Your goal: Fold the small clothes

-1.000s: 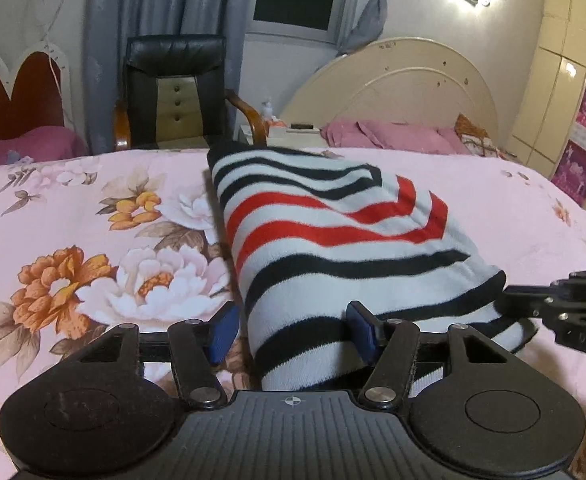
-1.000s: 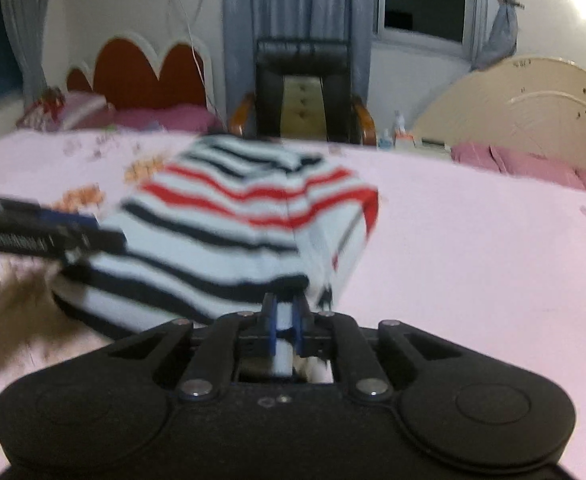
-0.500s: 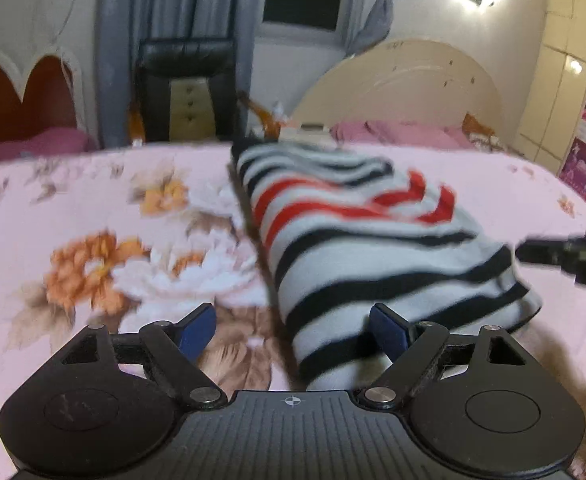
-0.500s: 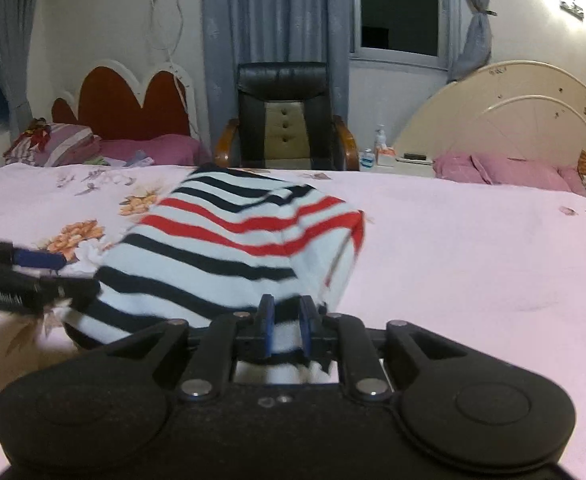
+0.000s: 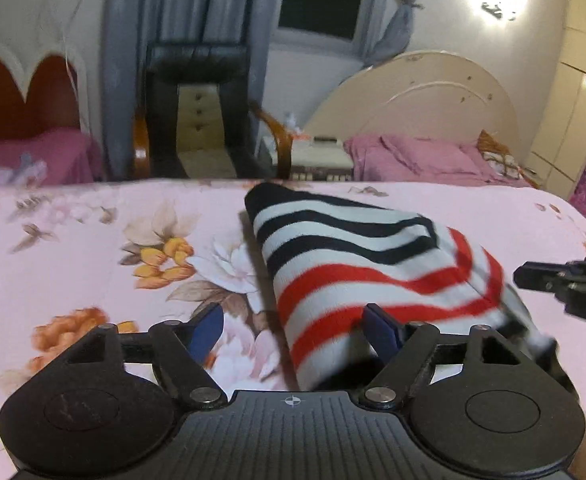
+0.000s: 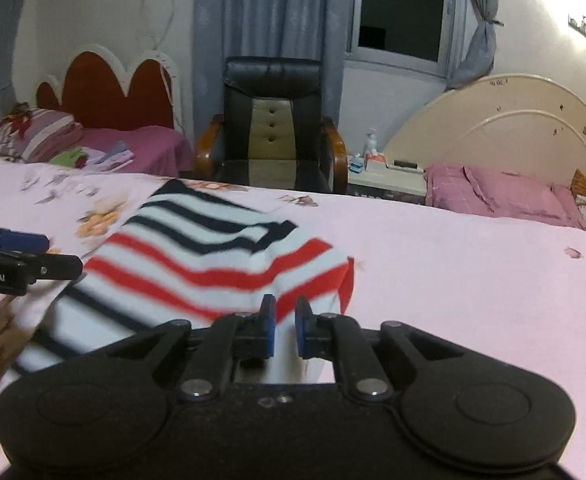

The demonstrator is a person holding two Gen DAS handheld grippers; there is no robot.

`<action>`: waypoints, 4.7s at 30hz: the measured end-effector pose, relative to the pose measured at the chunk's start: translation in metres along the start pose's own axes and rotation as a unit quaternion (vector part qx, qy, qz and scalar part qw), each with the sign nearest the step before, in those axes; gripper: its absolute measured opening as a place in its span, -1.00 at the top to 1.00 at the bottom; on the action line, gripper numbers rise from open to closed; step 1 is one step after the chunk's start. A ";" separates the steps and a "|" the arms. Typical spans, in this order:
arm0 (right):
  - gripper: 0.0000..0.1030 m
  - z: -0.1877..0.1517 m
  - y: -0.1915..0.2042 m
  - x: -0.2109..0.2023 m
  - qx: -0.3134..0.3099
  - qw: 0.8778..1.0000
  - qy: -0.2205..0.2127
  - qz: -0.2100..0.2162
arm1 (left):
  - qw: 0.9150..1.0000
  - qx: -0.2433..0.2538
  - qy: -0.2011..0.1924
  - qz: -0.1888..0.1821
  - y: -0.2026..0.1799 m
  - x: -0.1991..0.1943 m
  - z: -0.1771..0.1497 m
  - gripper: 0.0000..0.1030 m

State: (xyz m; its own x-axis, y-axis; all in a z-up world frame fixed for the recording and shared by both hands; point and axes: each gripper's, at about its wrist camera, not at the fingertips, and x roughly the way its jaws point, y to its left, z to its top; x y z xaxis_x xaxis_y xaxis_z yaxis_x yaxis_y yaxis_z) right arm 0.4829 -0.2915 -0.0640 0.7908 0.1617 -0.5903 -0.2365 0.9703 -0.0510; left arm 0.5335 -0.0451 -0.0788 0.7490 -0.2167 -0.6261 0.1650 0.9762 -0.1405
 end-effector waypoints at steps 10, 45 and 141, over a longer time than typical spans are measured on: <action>0.79 -0.023 -0.016 0.052 -0.008 0.997 0.064 -0.041 | 0.999 0.029 0.029 0.001 -0.011 0.036 -0.004 -0.67; -0.21 -0.032 -0.051 -0.007 0.157 0.985 0.041 0.061 | 0.998 0.029 0.023 -0.049 0.009 -0.021 -0.009 -0.68; 0.72 -0.021 0.302 -0.014 -0.057 0.985 0.098 0.129 | 0.995 0.079 0.008 -0.061 0.258 -0.182 -0.118 -0.28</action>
State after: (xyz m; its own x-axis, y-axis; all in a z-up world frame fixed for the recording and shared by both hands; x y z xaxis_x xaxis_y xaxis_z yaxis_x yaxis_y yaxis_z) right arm 0.3882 -0.0048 -0.0882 0.5753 0.3519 -0.7384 -0.4854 0.8735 0.0381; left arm 0.3643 0.2464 -0.0917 0.7070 -0.3328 -0.6241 0.3546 0.9303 -0.0943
